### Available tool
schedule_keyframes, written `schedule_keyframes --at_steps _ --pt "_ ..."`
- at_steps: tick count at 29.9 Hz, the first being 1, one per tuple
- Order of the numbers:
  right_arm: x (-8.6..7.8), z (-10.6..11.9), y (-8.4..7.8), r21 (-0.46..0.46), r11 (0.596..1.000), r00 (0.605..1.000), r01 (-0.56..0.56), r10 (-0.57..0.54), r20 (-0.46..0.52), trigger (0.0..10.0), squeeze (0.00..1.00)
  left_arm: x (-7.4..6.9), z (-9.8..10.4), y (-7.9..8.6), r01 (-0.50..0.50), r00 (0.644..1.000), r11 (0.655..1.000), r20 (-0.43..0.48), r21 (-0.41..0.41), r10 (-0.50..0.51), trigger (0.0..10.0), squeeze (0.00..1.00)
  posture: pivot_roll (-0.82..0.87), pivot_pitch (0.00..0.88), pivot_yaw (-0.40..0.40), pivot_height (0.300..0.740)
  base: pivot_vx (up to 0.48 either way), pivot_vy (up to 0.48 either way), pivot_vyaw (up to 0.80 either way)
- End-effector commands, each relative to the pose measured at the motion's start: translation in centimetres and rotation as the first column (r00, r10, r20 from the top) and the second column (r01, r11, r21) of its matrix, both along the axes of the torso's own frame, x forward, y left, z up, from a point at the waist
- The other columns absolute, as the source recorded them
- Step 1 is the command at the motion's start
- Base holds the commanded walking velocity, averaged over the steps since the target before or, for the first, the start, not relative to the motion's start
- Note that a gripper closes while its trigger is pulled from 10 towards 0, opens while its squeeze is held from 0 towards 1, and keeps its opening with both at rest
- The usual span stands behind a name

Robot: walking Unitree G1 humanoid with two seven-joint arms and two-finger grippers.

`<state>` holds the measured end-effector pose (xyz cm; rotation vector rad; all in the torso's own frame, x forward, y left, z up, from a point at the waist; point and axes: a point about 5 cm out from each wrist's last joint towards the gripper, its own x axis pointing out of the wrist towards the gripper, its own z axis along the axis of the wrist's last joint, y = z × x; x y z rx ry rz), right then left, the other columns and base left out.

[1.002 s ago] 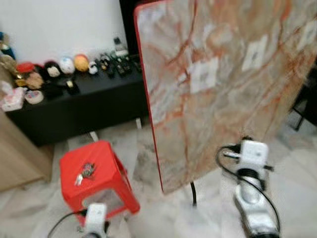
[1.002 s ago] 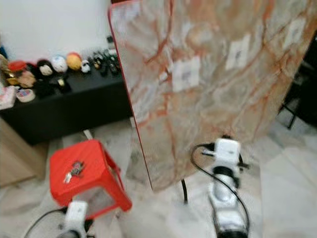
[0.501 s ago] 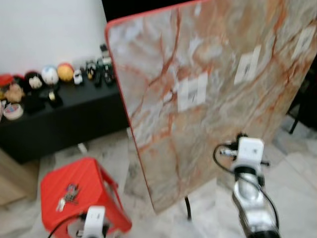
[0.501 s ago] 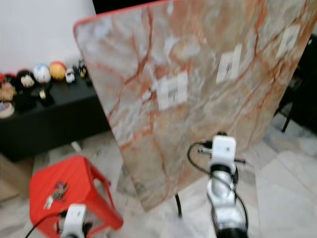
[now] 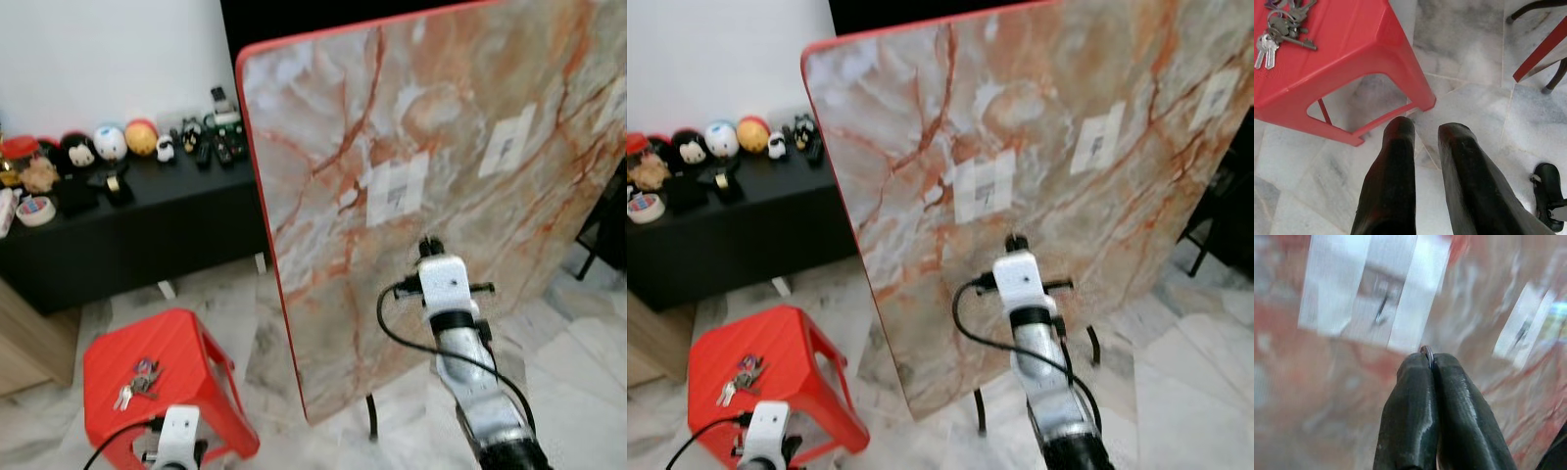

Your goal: Hang keys on a hook

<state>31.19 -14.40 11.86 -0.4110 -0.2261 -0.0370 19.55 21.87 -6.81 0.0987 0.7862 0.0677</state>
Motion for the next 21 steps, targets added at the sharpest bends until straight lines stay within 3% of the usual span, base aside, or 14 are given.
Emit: schedule_keyframes --at_steps 1,12,21 --pt "0.5 1.0 0.0 -0.013 1.0 0.999 0.017 -0.017 0.027 10.0 0.0 -0.1 -0.1 0.3 -0.017 1.0 1.0 -0.018 -0.001 0.017 10.0 0.0 -0.08 0.0 0.035 0.74 0.0 0.0 0.0" --pt "2.2 2.4 -1.0 -0.19 0.978 0.995 0.083 -0.07 0.076 10.0 0.0 0.0 0.0 0.3 -0.019 1.0 1.0 -0.013 -0.004 0.019 10.0 0.0 -0.08 0.0 0.039 0.74 0.0 0.0 0.0" --pt "3.5 3.2 -0.5 -0.251 0.967 0.996 0.052 -0.032 0.083 10.0 0.0 0.2 0.1 0.2 -0.022 1.0 1.0 0.0 -0.005 0.022 10.0 0.0 -0.07 0.0 0.035 0.74 0.0 0.0 0.0"
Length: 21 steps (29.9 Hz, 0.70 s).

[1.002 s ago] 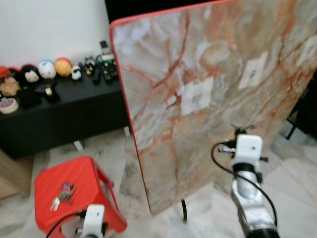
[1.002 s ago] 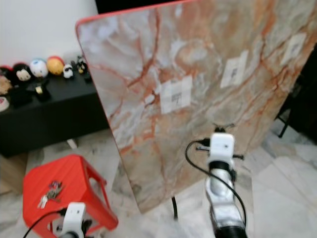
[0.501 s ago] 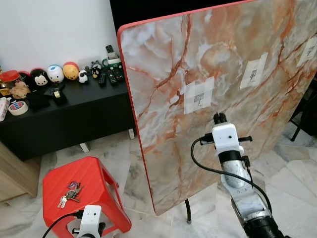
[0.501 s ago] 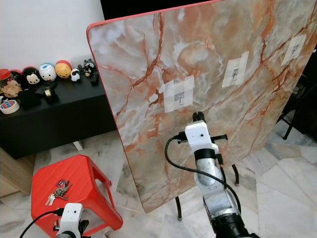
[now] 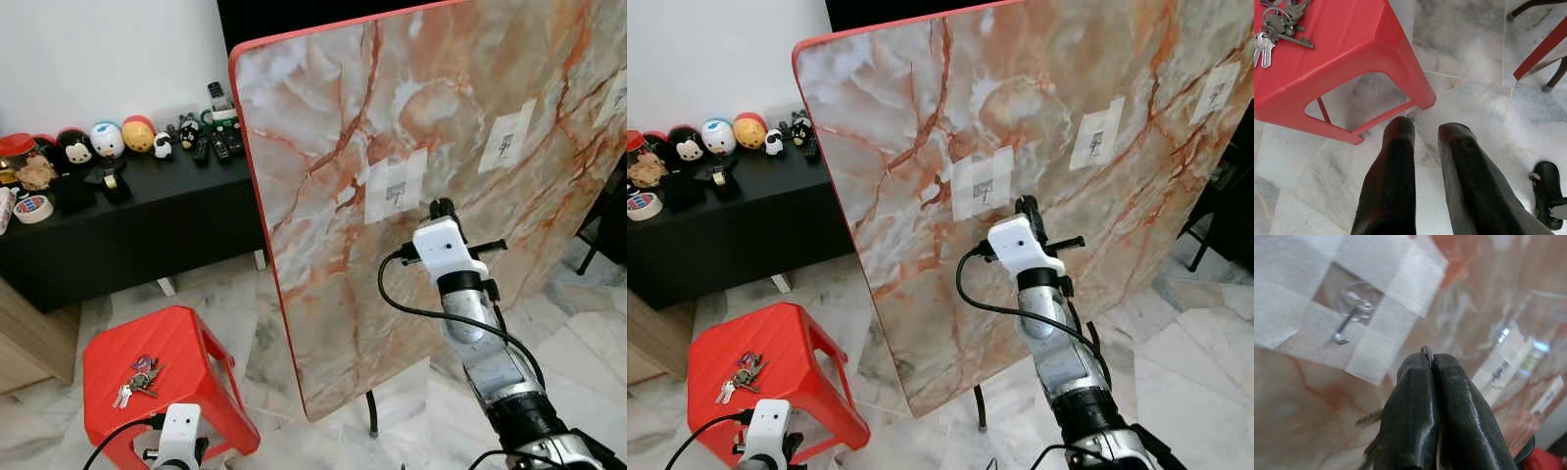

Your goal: Hang keys on a hook

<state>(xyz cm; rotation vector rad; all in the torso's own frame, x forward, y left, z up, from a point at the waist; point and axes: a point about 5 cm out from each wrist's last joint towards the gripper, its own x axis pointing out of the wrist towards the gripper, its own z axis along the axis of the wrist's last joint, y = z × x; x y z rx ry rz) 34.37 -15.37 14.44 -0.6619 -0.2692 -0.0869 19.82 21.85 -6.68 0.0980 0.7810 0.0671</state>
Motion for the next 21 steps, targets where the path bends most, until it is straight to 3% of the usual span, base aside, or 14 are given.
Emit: schedule_keyframes --at_steps 1,13,21 --pt "0.3 0.7 0.5 -0.015 0.999 0.999 -0.03 0.031 0.024 10.0 0.0 0.0 0.0 0.2 -0.023 1.0 1.0 -0.004 -0.004 0.023 10.0 0.0 -0.07 0.0 0.034 0.74 0.0 0.0 0.0" --pt "-0.2 0.0 2.3 -0.054 0.989 0.99 -0.141 0.142 0.016 10.0 0.0 0.0 0.0 0.5 -0.039 0.999 0.999 -0.004 -0.002 0.039 10.0 0.0 -0.07 0.0 0.033 0.74 0.0 0.0 0.0" --pt "0.0 0.0 2.0 -0.064 0.99 0.992 -0.128 0.129 0.015 10.0 0.0 0.0 0.1 0.5 -0.038 0.999 0.999 0.0 -0.004 0.038 10.0 0.0 -0.07 0.0 0.034 0.74 0.0 0.0 0.0"
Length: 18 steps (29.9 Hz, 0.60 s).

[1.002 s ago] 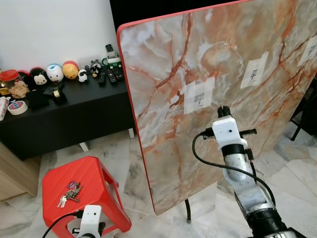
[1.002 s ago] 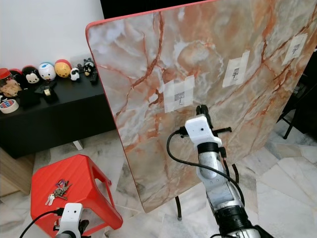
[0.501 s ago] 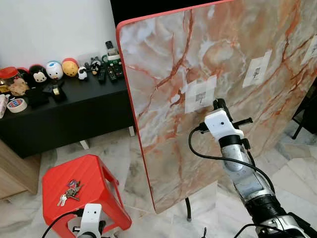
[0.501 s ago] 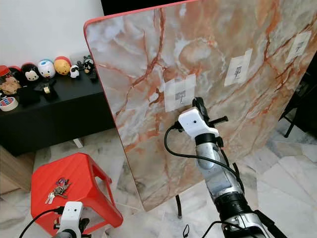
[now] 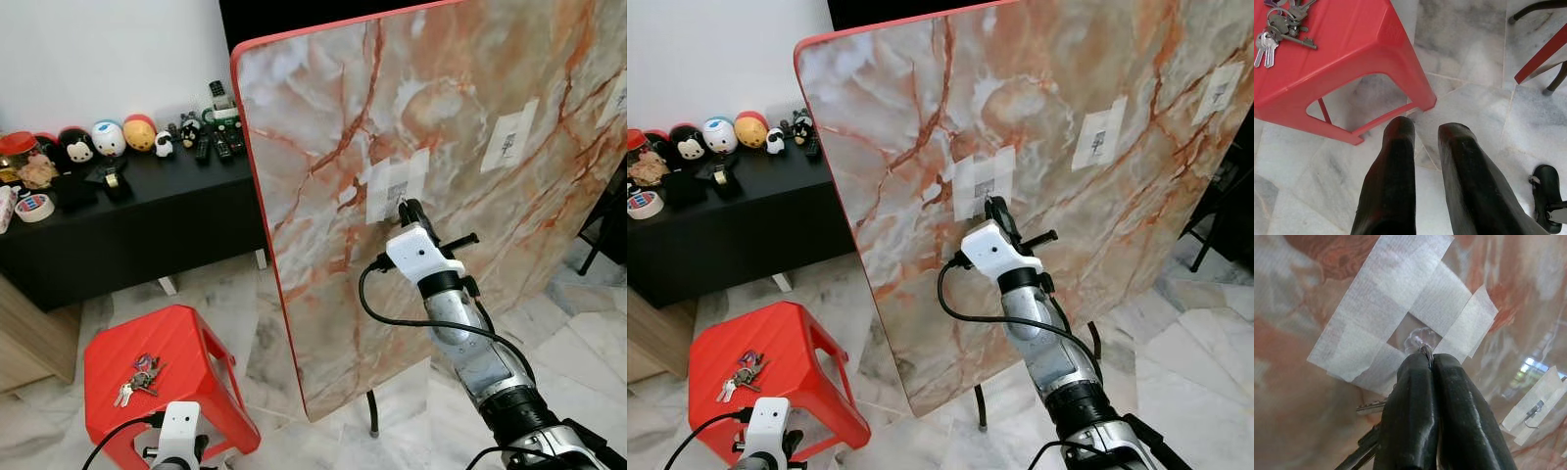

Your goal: Hang keys on a hook

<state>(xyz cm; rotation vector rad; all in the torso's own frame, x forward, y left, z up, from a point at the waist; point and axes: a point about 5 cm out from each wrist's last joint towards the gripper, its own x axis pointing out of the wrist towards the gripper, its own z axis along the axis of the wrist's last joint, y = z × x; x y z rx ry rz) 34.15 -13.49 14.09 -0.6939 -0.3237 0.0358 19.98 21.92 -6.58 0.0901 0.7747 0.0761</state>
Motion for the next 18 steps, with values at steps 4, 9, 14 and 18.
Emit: schedule_keyframes --at_steps 4,9,14,18 --pt "0.36 0.34 -0.33 -0.016 0.999 0.999 0.032 -0.032 0.014 10.0 0.0 -0.29 -0.05 0.63 -0.03 0.999 1.0 -0.01 0.0 0.03 10.0 0.0 -0.07 0.0 0.035 0.74 0.0 0.0 0.0" --pt "0.41 0.33 -0.49 -0.019 0.999 0.999 0.042 -0.042 0.015 10.0 0.0 -0.35 -0.08 0.7 -0.032 0.999 0.999 -0.014 0.001 0.032 10.0 0.0 -0.06 0.0 0.034 0.74 0.0 0.0 0.0" --pt "0.44 0.24 -0.3 -0.023 0.999 1.0 0.026 -0.025 0.008 10.0 0.0 -0.29 -0.05 0.74 -0.034 0.999 0.999 -0.016 0.002 0.034 10.0 0.0 -0.06 0.0 0.033 0.74 0.0 0.0 0.0" --pt "0.62 0.42 -0.3 -0.034 0.999 1.0 0.021 -0.021 0.009 10.0 0.0 -0.15 0.07 1.01 -0.049 0.999 0.999 -0.013 0.004 0.049 10.0 0.0 -0.06 0.0 0.033 0.74 0.0 0.0 0.0"
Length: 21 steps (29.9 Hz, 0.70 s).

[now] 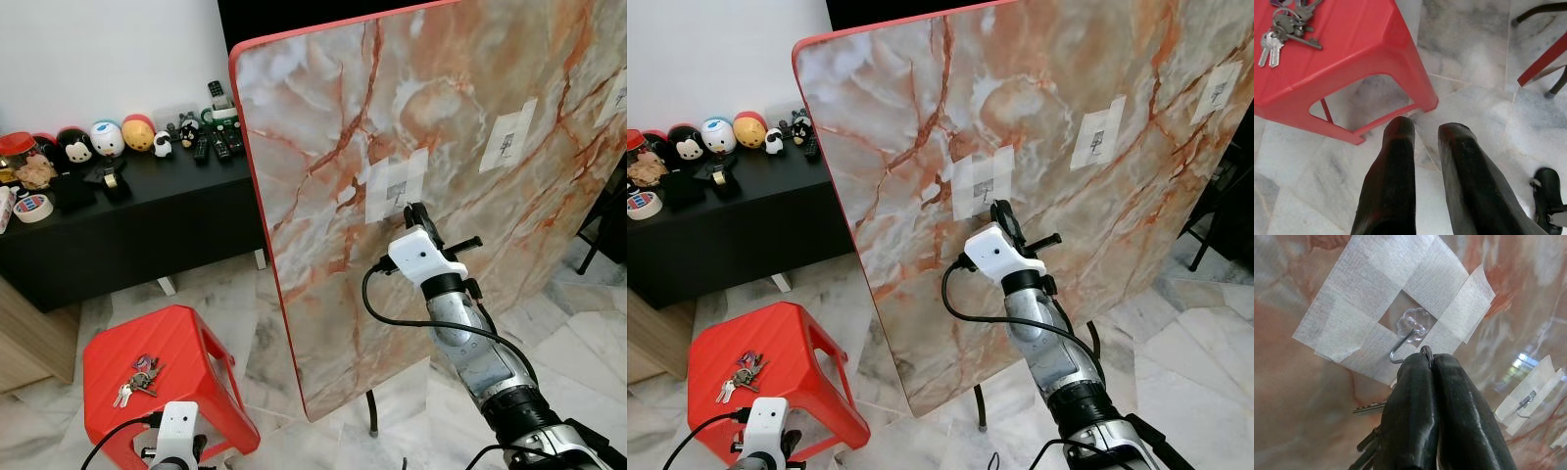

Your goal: Hang keys on a hook

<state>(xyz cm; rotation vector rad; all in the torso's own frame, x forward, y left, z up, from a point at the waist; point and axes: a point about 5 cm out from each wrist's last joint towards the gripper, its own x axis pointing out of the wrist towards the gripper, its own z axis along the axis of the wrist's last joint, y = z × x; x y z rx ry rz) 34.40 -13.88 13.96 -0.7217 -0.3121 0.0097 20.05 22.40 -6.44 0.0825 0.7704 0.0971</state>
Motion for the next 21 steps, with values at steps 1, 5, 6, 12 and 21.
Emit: schedule_keyframes --at_steps 1,5,6,12,21 --pt "0.41 0.55 0.02 -0.015 1.0 1.0 -0.008 0.008 0.008 10.0 0.0 -0.2 -0.06 0.54 -0.028 0.999 1.0 -0.019 0.004 0.028 10.0 0.0 -0.06 0.0 0.033 0.74 0.0 0.0 0.0" --pt "0.53 0.56 -0.09 -0.027 1.0 1.0 -0.007 0.007 0.004 10.0 0.0 -0.13 -0.02 0.56 -0.029 0.999 1.0 -0.017 0.003 0.029 10.0 0.0 -0.06 0.0 0.032 0.74 0.0 0.0 0.0" --pt "0.56 0.56 -0.07 -0.029 1.0 1.0 -0.011 0.011 0.001 10.0 0.0 -0.12 -0.01 0.56 -0.03 0.999 1.0 -0.016 0.003 0.03 10.0 0.0 -0.06 0.0 0.032 0.74 0.0 0.0 0.0" --pt "0.69 0.36 0.07 -0.051 0.998 0.999 -0.034 0.032 -0.024 10.0 0.0 -0.24 -0.07 0.5 -0.029 0.999 1.0 -0.014 -0.002 0.029 10.0 0.0 -0.06 0.0 0.033 0.74 0.0 0.0 0.0" --pt "0.78 0.15 0.43 -0.081 0.994 0.997 -0.069 0.066 -0.039 10.0 0.0 -0.33 -0.13 0.46 -0.036 0.999 0.999 -0.015 -0.002 0.036 10.0 0.0 -0.06 0.0 0.032 0.74 0.0 0.0 0.0"
